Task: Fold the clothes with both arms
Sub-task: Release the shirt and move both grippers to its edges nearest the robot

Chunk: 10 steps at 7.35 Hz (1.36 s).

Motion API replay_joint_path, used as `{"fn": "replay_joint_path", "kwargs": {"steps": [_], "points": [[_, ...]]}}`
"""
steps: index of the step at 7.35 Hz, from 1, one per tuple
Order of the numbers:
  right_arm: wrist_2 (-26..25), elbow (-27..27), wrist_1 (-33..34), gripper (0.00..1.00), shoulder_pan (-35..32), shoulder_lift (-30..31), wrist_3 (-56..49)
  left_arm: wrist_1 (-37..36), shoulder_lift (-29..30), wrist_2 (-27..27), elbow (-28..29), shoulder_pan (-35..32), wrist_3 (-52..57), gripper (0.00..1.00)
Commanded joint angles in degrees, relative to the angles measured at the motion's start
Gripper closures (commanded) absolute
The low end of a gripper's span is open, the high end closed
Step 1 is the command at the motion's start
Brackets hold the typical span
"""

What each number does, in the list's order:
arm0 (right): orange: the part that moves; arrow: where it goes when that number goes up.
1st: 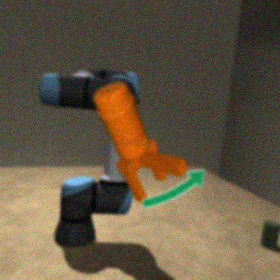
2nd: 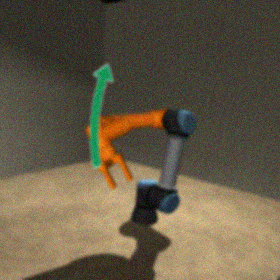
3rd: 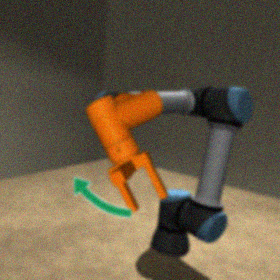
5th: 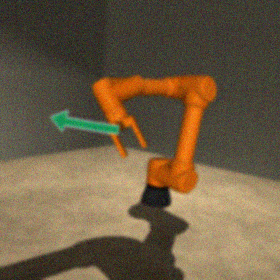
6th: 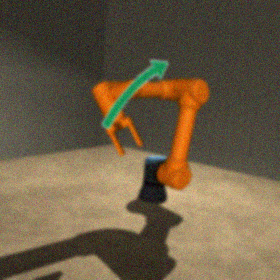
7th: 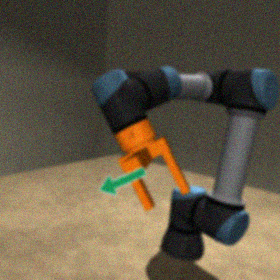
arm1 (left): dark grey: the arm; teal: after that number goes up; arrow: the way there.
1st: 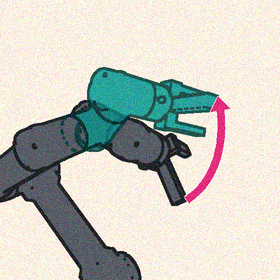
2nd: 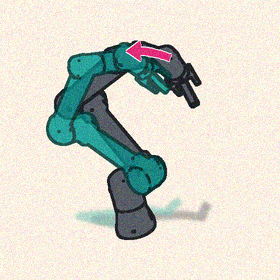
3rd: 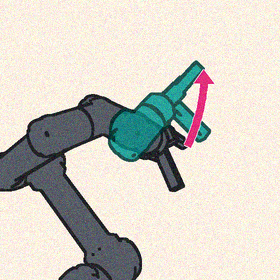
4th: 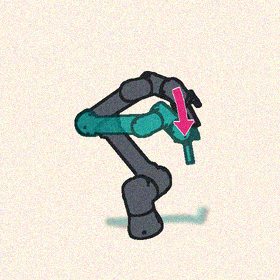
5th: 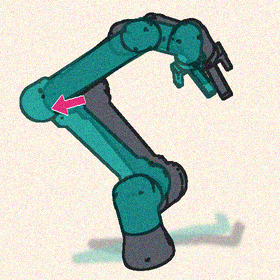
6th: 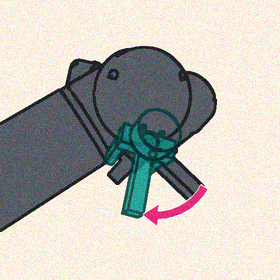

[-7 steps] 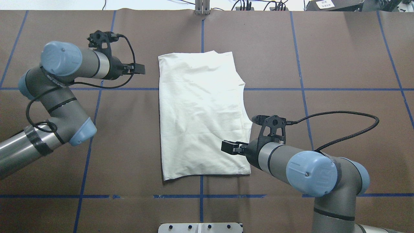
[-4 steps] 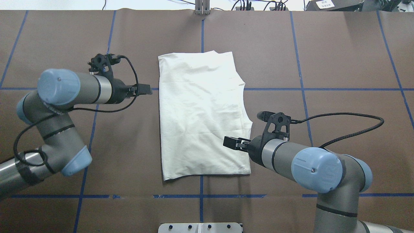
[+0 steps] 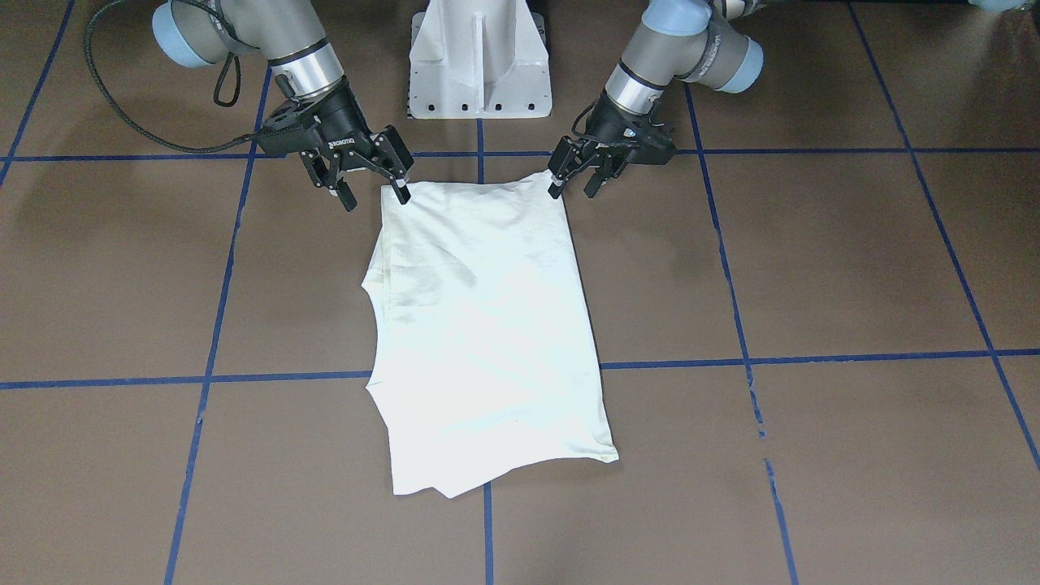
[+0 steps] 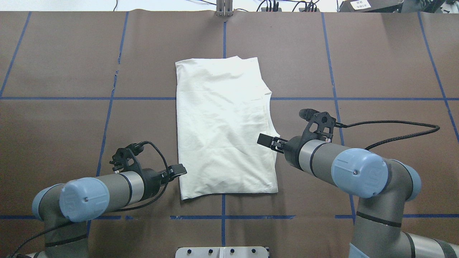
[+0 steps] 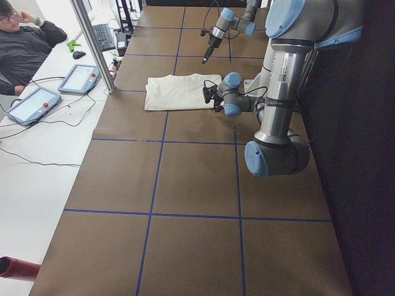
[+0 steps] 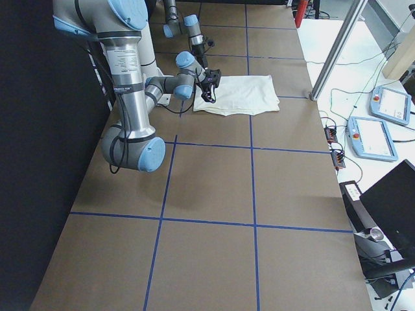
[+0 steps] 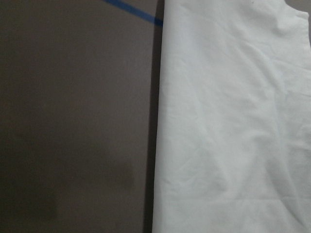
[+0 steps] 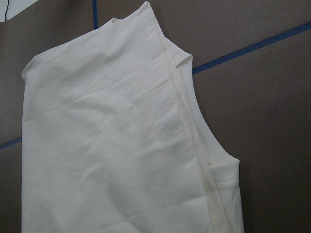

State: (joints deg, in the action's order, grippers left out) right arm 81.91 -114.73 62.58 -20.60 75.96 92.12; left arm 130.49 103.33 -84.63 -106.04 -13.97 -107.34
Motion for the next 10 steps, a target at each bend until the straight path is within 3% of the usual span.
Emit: {"fn": "replay_joint_path", "kwargs": {"steps": [1, 9, 10], "points": [[0.0, 0.1, 0.1, 0.00, -0.2, 0.2, 0.1, -2.8, 1.6, 1.0, 0.5, 2.0, -4.6, 0.35], [0.0, 0.0, 0.1, 0.00, -0.2, 0.3, 0.2, -5.8, 3.5, 1.0, 0.7, 3.4, -4.6, 0.37], [0.0, 0.0, 0.1, 0.00, -0.2, 0.3, 0.3, -5.8, 3.5, 1.0, 0.7, 4.0, -4.6, 0.53]]}}
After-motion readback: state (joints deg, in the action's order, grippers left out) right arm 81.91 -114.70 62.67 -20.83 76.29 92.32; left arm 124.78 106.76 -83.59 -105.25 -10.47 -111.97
